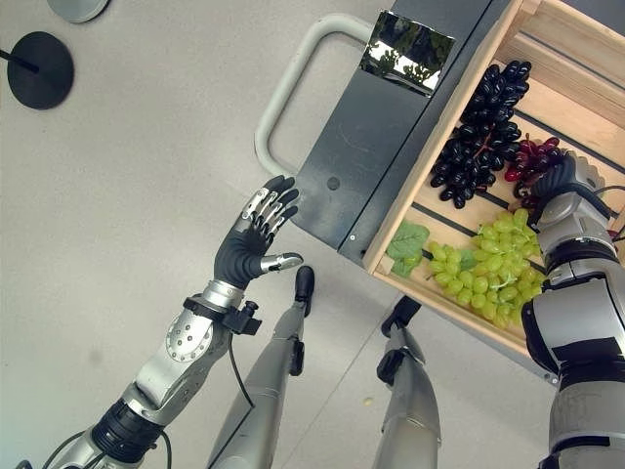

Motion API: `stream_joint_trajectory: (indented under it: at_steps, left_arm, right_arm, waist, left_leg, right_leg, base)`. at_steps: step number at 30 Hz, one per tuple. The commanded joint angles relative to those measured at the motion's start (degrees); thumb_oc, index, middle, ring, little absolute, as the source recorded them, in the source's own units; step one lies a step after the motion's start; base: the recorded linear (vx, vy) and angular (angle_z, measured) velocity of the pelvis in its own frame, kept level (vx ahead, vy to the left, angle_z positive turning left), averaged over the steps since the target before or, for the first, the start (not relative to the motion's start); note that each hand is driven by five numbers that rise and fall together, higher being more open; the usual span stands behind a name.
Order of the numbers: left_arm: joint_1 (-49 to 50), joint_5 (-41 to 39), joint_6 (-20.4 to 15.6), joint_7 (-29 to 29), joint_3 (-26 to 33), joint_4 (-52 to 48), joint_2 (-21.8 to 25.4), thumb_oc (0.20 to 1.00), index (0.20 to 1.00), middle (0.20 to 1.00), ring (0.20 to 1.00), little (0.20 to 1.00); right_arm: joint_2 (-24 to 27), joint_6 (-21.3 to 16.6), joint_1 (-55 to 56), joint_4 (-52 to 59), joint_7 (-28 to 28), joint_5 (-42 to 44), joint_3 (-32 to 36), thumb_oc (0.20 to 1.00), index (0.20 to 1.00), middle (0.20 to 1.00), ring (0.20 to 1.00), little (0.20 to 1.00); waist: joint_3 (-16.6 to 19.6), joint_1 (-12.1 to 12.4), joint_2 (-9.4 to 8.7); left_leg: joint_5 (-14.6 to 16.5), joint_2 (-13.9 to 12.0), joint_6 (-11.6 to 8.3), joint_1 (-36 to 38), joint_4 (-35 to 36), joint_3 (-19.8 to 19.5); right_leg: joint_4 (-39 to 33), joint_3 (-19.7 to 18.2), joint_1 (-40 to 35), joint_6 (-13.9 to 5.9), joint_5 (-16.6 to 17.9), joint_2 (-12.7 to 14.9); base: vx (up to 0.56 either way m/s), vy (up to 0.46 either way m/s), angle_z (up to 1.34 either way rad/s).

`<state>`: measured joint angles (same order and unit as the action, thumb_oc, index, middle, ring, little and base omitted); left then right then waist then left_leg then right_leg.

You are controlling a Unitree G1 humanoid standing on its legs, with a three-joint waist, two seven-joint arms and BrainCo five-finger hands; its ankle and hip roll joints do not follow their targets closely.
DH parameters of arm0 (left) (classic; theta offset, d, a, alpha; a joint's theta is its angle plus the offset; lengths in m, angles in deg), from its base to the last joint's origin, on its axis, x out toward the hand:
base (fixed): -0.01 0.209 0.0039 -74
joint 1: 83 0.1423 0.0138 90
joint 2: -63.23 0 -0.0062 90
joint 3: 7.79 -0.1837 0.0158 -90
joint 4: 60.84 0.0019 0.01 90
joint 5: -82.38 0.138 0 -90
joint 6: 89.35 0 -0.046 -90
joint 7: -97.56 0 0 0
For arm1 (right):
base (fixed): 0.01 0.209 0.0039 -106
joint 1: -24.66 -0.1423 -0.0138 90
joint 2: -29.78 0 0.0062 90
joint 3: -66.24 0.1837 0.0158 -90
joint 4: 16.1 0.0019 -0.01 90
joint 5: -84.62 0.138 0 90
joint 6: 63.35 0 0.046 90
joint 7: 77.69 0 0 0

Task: Pick up the fruits from the basket on one side to the basket on the other side

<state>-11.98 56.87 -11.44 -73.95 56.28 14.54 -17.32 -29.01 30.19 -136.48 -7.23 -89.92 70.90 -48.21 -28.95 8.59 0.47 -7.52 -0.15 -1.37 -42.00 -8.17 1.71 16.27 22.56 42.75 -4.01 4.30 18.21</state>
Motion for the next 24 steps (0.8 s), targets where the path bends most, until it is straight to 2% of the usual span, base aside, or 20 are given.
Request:
stream_joint_trajectory:
  at_steps: [1,7,8,10,16,24]
  left_arm:
    - [0.68,1.63,-3.91,-0.68,-0.10,-7.92,-2.44,1.000,1.000,1.000,1.000,1.000]
    - [-0.57,1.22,-4.57,-1.35,0.73,-6.80,-1.27,1.000,1.000,1.000,1.000,1.000]
    - [-1.10,1.12,-4.67,-1.45,1.06,-6.75,-0.88,1.000,1.000,1.000,1.000,1.000]
    - [-1.04,1.08,-4.83,-1.70,1.53,-6.54,-0.23,1.000,1.000,1.000,1.000,1.000]
    - [2.37,2.82,-4.01,-1.59,3.73,-6.62,2.21,1.000,1.000,1.000,1.000,1.000]
    - [4.66,0.33,-4.19,-2.48,6.02,-7.60,5.37,1.000,1.000,1.000,1.000,1.000]
  right_arm:
    - [0.12,0.64,4.39,-2.07,-0.23,2.84,-4.03,0.200,0.200,0.200,0.200,0.200]
    - [-1.93,-0.65,8.07,1.15,-2.68,8.50,0.41,0.200,0.200,0.200,0.200,0.200]
    - [-2.11,-1.05,7.67,2.15,-3.38,9.42,1.01,0.200,0.200,0.200,0.200,0.200]
    - [-2.67,-2.10,8.24,4.39,-4.23,11.30,1.74,0.200,0.200,0.200,0.200,0.200]
    - [-3.99,-5.48,10.95,17.65,-7.17,16.74,4.39,0.200,0.200,0.200,0.200,0.200]
    - [-5.80,-6.81,16.88,27.04,-7.88,16.25,7.81,0.200,0.200,0.200,0.200,0.200]
  waist:
    - [-0.84,-1.04,7.16]
    - [-0.84,-2.10,3.69]
    - [-0.84,-2.26,2.96]
    - [-0.84,-2.37,1.69]
    - [-0.84,-4.45,-3.12]
    - [-0.84,-4.78,-6.20]
  left_leg:
    - [6.74,1.29,0.93,4.49,1.13,1.22]
    - [7.19,0.46,0.70,10.91,1.71,0.99]
    - [5.69,0.49,1.03,10.44,1.88,1.56]
    - [5.60,0.30,1.00,12.29,2.34,1.60]
    - [5.99,-0.61,1.04,18.29,3.56,2.53]
    - [6.50,-0.90,1.06,24.60,4.33,3.16]
  right_leg:
    - [0.25,-3.26,-0.29,-5.95,-1.50,-1.75]
    - [-0.96,-2.20,-7.15,-5.99,-1.26,-1.92]
    - [-1.68,-1.30,-7.19,-5.26,0.36,-1.75]
    - [-2.43,-1.17,-9.22,-5.21,0.63,-2.06]
    - [-4.88,-1.40,-15.33,-5.15,1.29,-3.86]
    - [-6.87,-1.84,-21.71,-4.87,1.32,-4.98]
  base:
    - [-0.01,-0.053,0.00]
    - [-0.02,-0.082,0.01]
    - [-0.08,-0.052,0.01]
    - [-0.04,-0.016,0.01]
    - [0.01,-0.020,-0.05]
    - [0.01,-0.023,-0.14]
